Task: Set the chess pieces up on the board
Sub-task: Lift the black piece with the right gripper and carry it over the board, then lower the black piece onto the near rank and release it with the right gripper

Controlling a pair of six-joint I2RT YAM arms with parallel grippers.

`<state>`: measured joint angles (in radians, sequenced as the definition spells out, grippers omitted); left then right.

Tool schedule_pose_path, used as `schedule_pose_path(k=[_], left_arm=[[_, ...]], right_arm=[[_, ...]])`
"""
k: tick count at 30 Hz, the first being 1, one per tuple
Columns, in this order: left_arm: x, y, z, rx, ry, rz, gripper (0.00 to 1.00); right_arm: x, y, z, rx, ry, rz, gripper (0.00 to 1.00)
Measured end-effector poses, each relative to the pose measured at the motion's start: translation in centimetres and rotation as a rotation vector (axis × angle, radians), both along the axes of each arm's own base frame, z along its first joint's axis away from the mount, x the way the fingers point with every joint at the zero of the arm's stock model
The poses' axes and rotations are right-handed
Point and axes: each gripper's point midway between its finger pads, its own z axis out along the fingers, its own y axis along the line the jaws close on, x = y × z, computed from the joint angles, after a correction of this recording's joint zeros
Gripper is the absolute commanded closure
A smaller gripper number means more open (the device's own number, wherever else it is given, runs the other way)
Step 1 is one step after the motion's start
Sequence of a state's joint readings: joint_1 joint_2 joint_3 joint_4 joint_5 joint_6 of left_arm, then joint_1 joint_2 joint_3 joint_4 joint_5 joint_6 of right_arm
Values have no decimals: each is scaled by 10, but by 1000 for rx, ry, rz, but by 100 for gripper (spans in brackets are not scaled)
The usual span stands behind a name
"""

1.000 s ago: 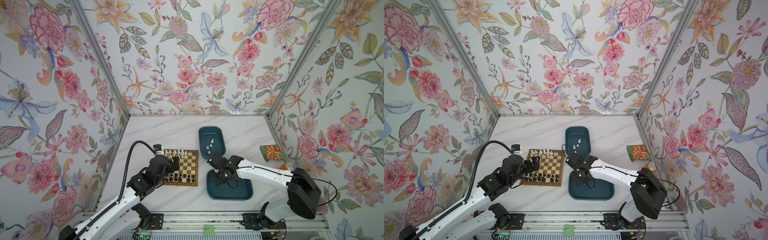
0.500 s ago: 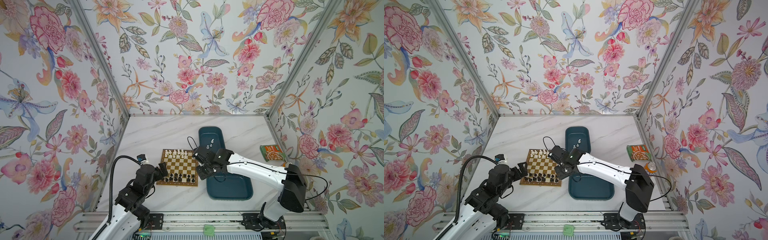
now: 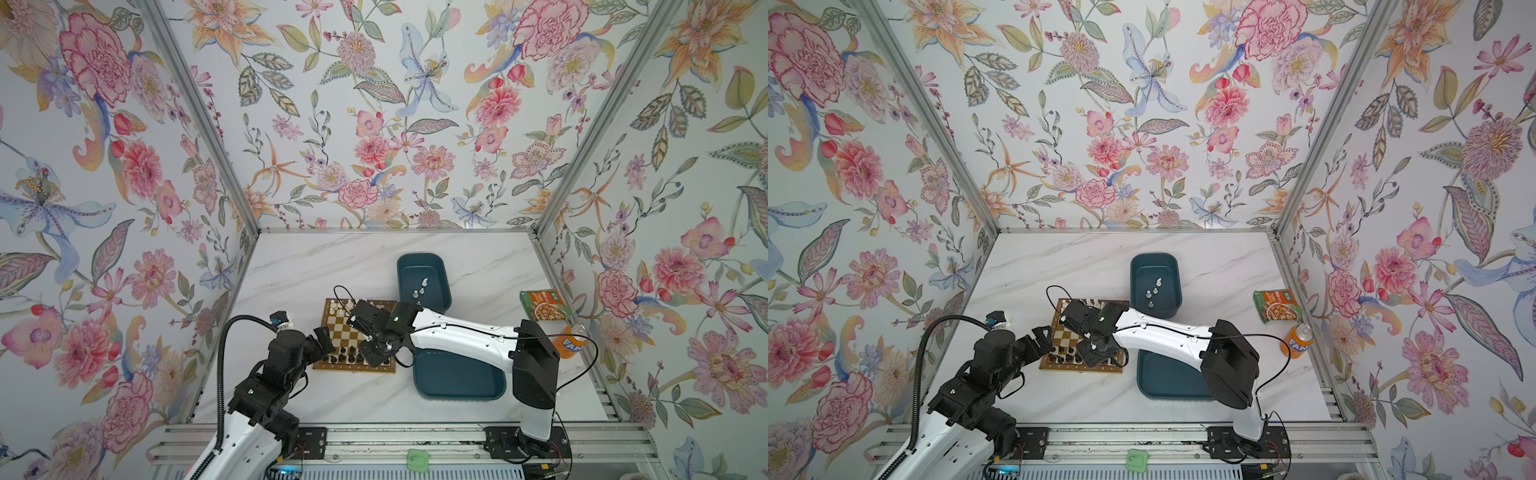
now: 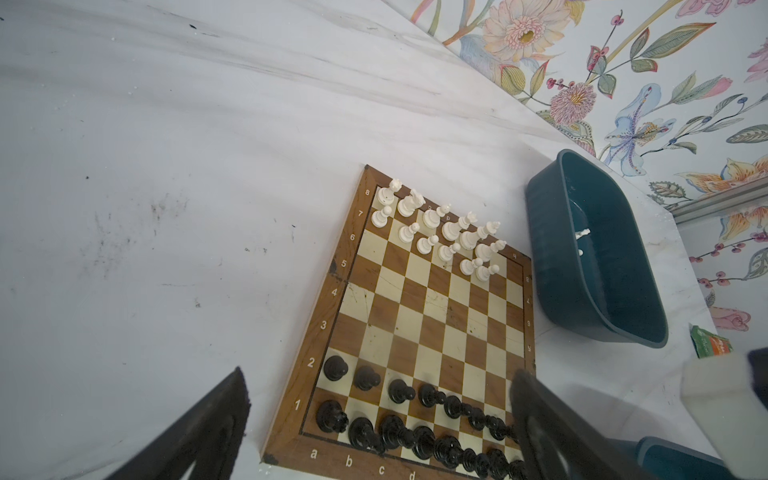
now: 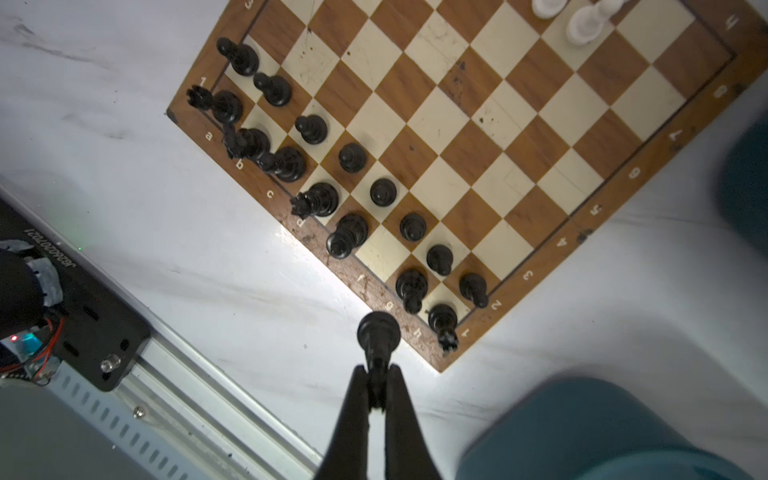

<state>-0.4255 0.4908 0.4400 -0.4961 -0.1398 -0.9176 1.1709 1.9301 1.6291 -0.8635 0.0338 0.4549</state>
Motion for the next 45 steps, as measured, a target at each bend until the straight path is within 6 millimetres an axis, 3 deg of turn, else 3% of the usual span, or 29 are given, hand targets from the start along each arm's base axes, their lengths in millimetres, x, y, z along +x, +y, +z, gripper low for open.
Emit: schedule_pose_path(k=[11,21,30,45], left_arm=[[-1,1,-5,3,12,4,1],[0,3,-7,6,18,12,1],[0,4,-8,8,23,16,1],[0,5,-7,6,20,18,1]], right_arm=[[-1,10,-25,-31,31,23,98],[-1,11,-34,-50,38,47,98],[-1,10,-55,-86,61,57,98],[4,10,-56,-79,65,49,97]])
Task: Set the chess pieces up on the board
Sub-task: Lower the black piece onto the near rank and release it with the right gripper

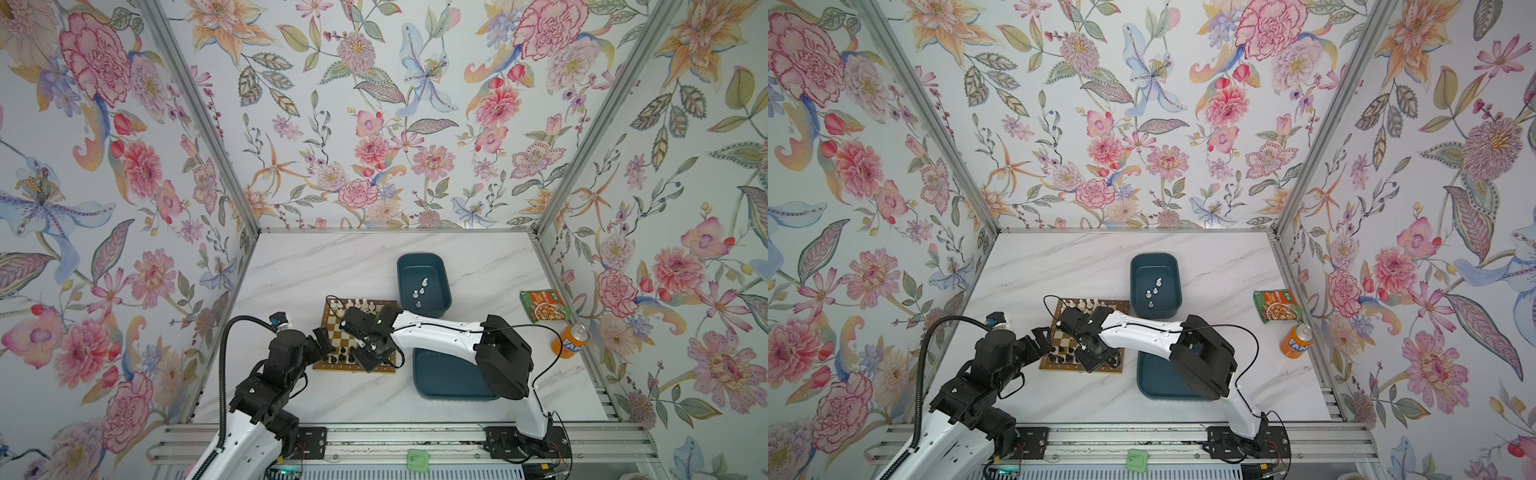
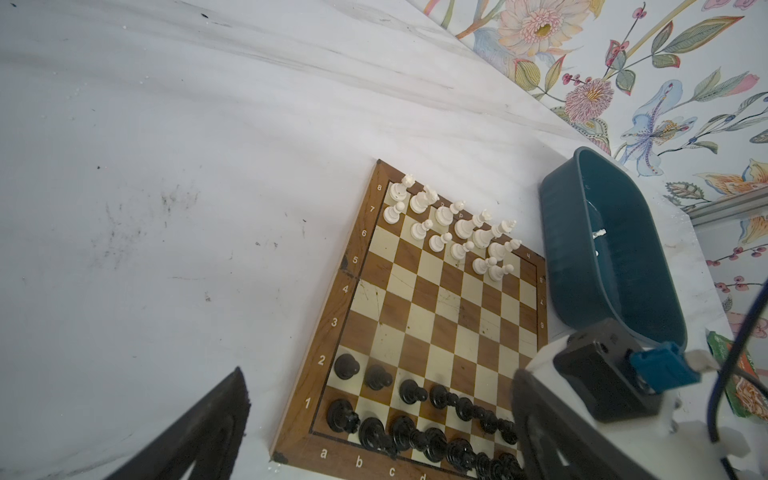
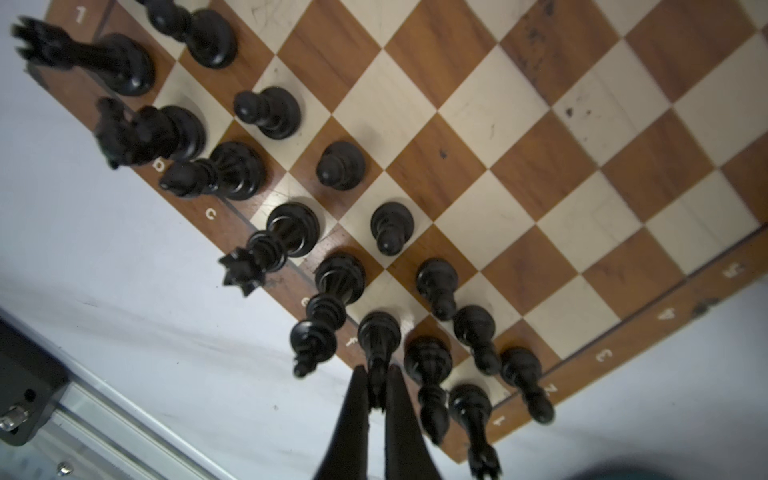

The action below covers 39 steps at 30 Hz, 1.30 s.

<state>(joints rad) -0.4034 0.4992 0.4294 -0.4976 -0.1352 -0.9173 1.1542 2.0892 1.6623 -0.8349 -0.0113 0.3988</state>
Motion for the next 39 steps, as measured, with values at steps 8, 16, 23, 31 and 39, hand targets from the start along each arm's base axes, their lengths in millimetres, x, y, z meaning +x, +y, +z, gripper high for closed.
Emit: schedule_pose_path(k=[8,16,23,31,39], left_arm=[[0,1,1,-2,-3,4,1],[0,1,2,-3,-7,4,1],[0,1,2,-3,-7,4,1],[0,1,2,-3,-7,5,1],[0,1,3,-6,-14,5,1]], right_arm=[[1,1,0,7,2,0,97],[2,2,0,11,3,-2,97],[5,2,0,17,1,-7,93],[5,3,0,18,0,-7,80],[5,3,0,19,0,-7,75]])
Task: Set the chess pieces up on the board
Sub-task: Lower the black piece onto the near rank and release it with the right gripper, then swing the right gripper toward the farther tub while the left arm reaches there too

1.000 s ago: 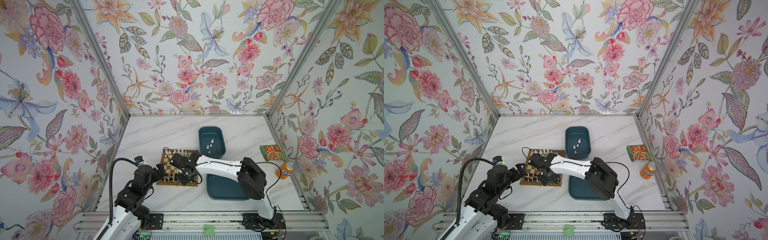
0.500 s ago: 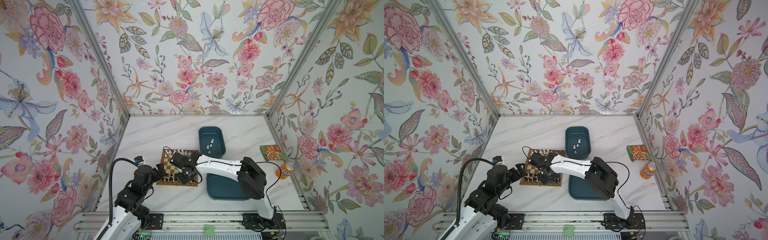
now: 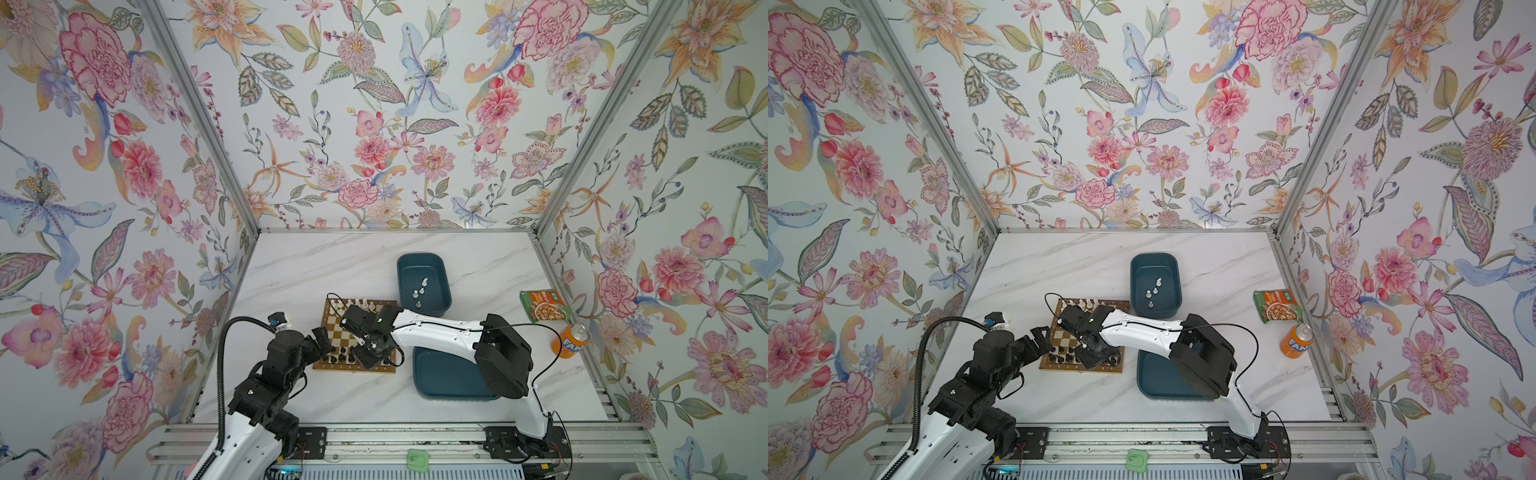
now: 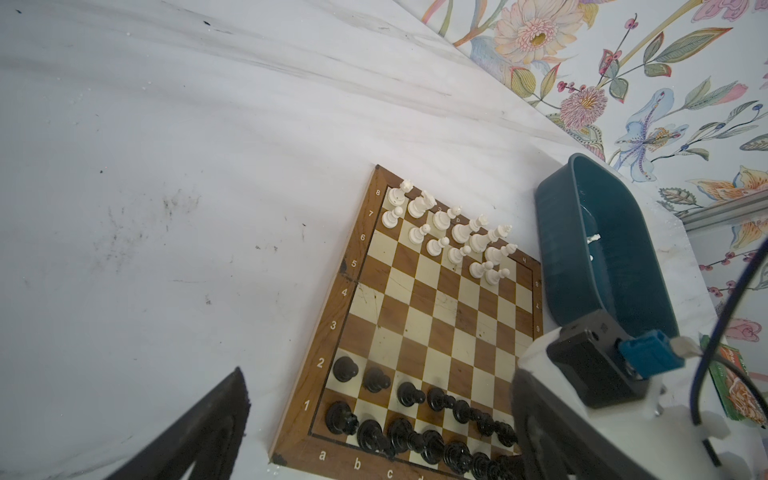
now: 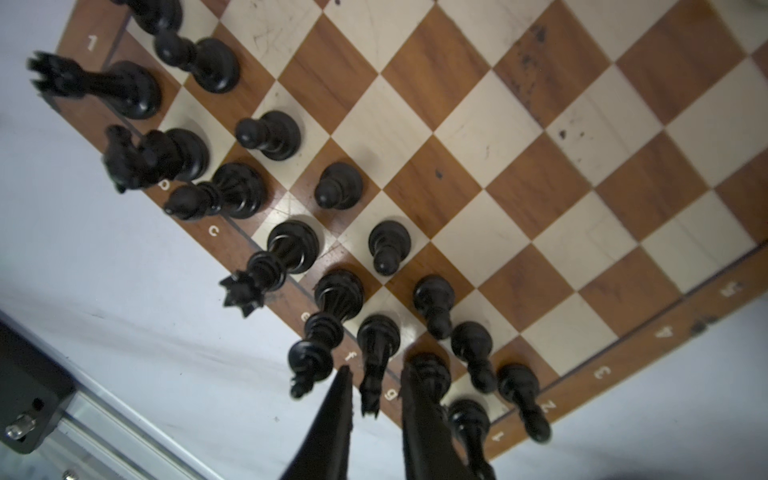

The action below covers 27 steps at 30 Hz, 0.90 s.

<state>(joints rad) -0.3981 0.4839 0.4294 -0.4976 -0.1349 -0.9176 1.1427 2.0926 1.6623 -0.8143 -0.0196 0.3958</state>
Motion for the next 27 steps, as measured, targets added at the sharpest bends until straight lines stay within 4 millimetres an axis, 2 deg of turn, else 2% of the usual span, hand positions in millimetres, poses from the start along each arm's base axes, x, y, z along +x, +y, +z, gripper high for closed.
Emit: schedule_pose_path(k=[8,16,18,22,25,27], left_arm=[[0,0,0,0,0,0,1],[0,0,0,0,0,0,1],[0,0,0,0,0,0,1],[3,-1,2,8,8,-3,1],[11,-5,9,36,22,-19,1],[21,-9,18,64,28,-37,1]], right_arm=[[1,0,8,15,-7,-1,72],[7,8,37,76,-36,-6,71],[8,9,48,96,-46,-7,70],[13,6,77,136,-80,-8,63],[30,-6,106,170,-134,-35,63],[49,-23,126,189,-174,-79,63]])
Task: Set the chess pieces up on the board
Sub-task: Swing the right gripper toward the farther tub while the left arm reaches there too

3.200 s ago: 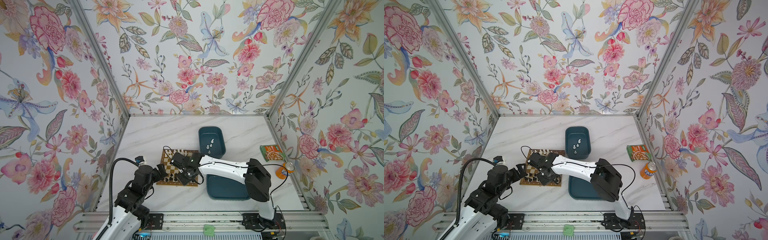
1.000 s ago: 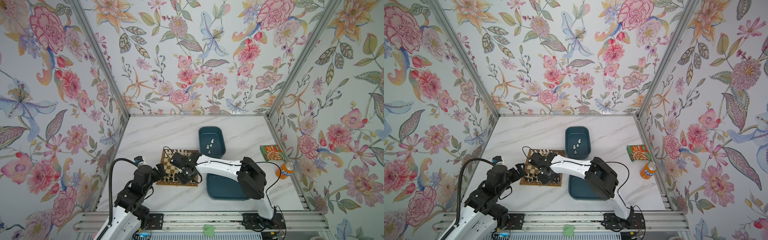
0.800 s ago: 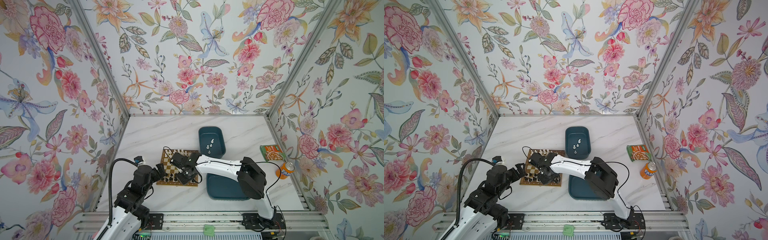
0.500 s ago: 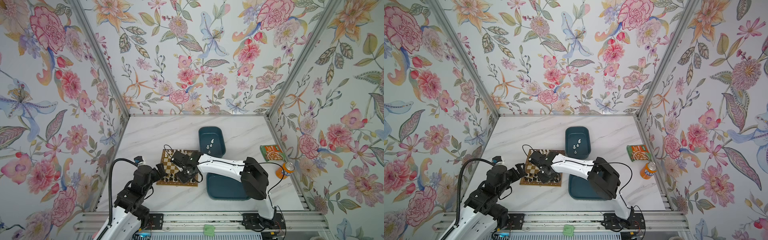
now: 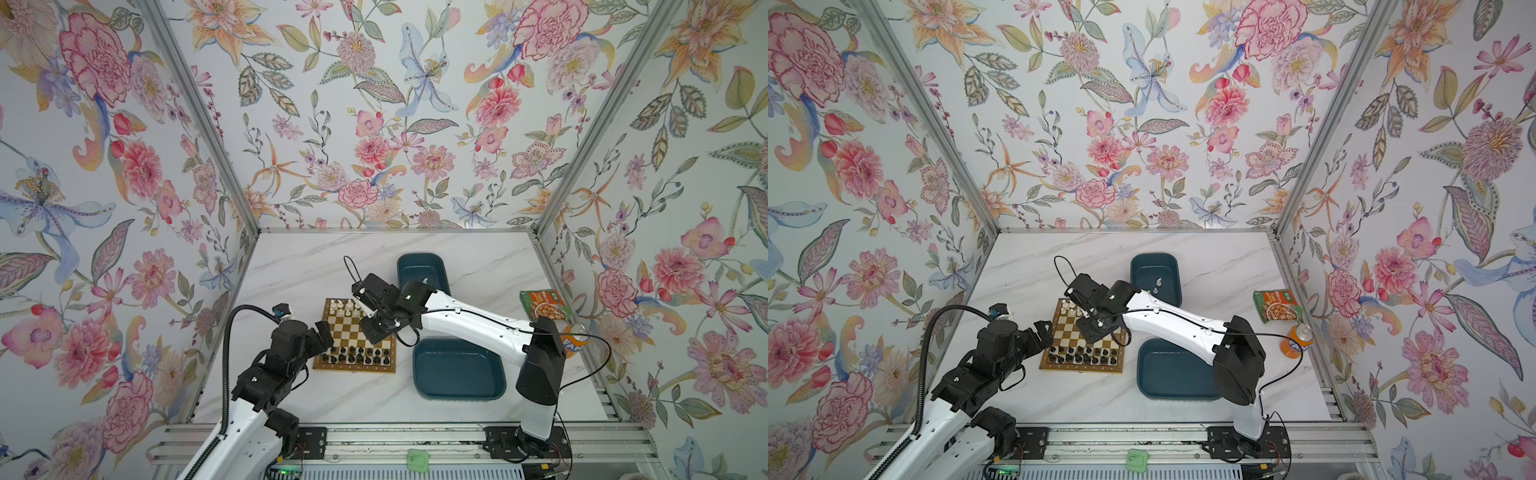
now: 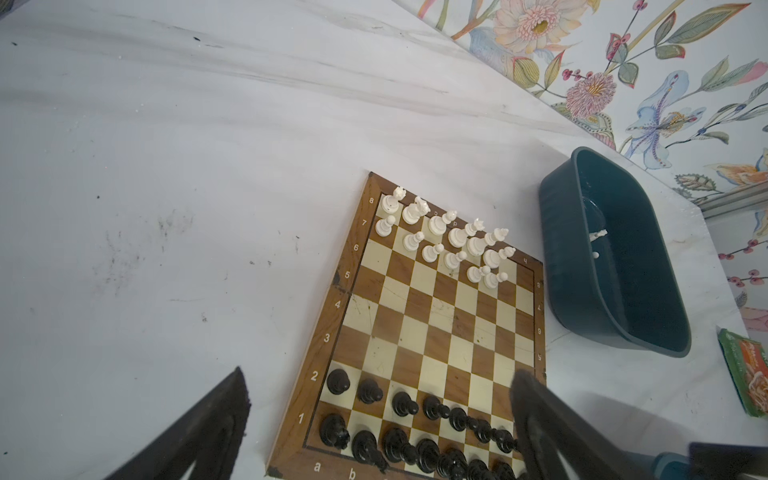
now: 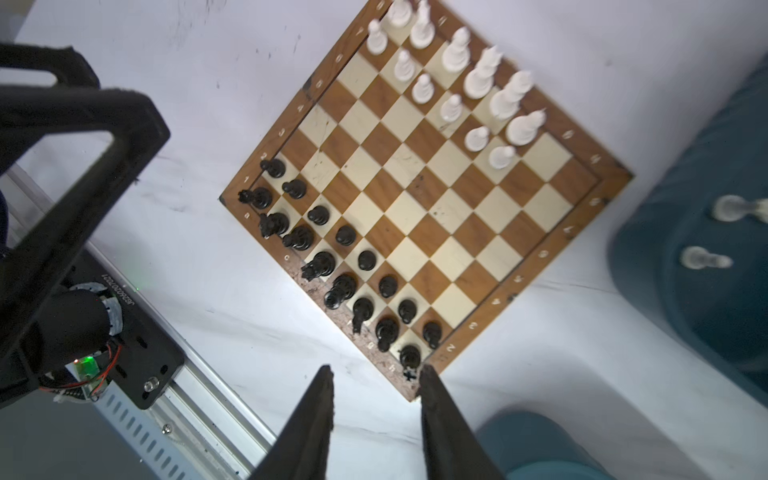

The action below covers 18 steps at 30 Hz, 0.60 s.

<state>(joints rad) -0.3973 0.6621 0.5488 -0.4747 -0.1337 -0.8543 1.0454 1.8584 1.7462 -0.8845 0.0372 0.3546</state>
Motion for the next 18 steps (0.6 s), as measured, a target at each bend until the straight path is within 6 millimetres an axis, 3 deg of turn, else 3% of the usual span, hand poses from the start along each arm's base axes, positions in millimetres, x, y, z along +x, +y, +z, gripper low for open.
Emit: schedule_pose_path(k=[3,7,13,18], left_arm=[[20,-9,20,32,-10,-27,1],[53,-24,49,48,-49,-61,1],[104,-57,73,46,-86,-107,1],[146,-121,81,68,-88,-216,2]], right_arm=[[32,-37,26,29,-50,-95,63],[59,-95,40,21,-88,-215,62],[67,-153,27,-28,-67,-307,57],[75,-197,14,-58,-36,-375,44]])
